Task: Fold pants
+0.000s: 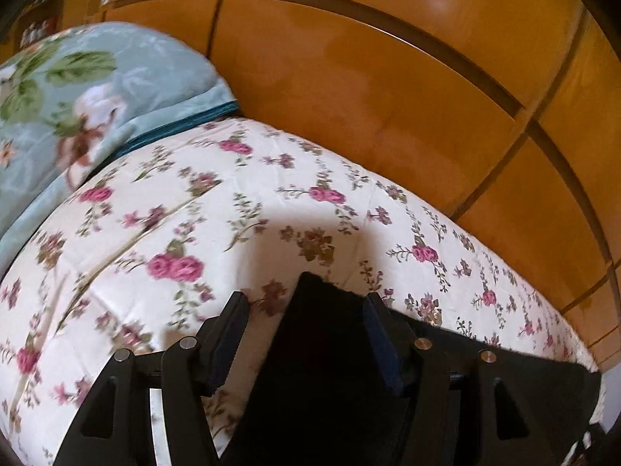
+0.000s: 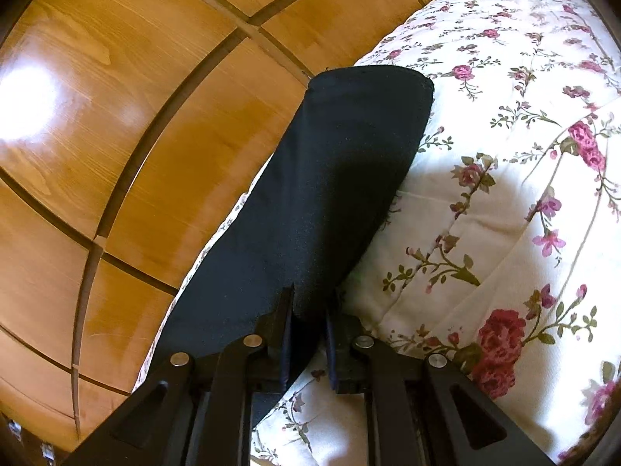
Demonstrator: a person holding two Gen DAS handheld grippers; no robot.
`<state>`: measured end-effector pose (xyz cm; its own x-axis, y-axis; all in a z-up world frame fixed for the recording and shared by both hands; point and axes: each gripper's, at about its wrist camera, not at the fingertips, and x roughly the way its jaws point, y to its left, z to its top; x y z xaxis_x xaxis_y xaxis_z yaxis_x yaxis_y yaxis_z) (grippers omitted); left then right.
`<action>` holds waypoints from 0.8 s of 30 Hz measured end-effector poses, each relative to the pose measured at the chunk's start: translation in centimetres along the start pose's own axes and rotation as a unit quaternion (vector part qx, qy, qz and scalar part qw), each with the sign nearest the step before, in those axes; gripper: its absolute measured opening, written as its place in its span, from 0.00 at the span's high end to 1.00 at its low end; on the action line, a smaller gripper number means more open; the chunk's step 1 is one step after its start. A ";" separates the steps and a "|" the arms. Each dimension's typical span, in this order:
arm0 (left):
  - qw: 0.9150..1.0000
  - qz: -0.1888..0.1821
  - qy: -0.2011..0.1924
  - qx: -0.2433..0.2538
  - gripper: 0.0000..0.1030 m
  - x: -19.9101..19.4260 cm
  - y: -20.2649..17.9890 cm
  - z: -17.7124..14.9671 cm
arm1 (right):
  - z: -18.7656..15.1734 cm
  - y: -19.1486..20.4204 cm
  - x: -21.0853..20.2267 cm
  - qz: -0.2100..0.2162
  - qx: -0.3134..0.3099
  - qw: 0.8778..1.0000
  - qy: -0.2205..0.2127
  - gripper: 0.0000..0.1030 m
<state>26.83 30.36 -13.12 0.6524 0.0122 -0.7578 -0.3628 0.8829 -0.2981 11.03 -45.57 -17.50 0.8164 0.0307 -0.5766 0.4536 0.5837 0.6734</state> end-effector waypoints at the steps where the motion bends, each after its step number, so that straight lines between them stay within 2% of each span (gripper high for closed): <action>1: 1.000 -0.001 0.000 0.008 0.40 0.2 -0.3 0.0 | -0.1 -0.2 -0.1 0.001 0.000 1.000 -0.001 0.87; 3: 1.000 0.000 0.000 0.019 0.42 0.5 -0.6 0.0 | -0.1 -0.3 0.1 0.001 0.001 1.000 -0.002 0.87; 5: 1.000 0.013 -0.003 0.029 0.60 0.7 -0.9 -0.1 | -0.3 -0.4 -0.2 0.002 0.001 1.000 -0.003 0.87; 7: 0.999 0.004 -0.002 0.042 0.82 0.6 -1.4 -0.2 | -0.4 -0.4 -0.3 0.002 0.001 1.000 -0.004 0.87; 9: 0.998 0.007 -0.005 0.055 0.91 0.2 -1.9 -0.3 | -0.4 -0.4 -0.3 0.002 0.001 1.000 -0.005 0.87; 15: 0.996 -0.022 -0.054 0.067 0.93 -4.7 -2.5 -0.8 | -0.5 -0.3 -0.4 0.002 0.001 1.000 -0.006 0.87; 20: 0.992 -0.061 -0.093 0.056 0.93 -10.4 -1.9 -3.6 | -0.5 -0.2 -0.4 0.005 0.004 1.000 -0.007 0.87; 24: 0.991 -0.086 -0.099 0.023 0.93 -13.5 -0.6 -6.9 | -0.5 -0.2 -0.4 0.010 0.008 1.000 -0.008 0.87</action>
<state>13.65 26.42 -6.76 0.8211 -0.0537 -0.5682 -0.2068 0.8999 -0.3839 10.45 -45.31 -17.68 0.8308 0.0297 -0.5558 0.4426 0.5703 0.6920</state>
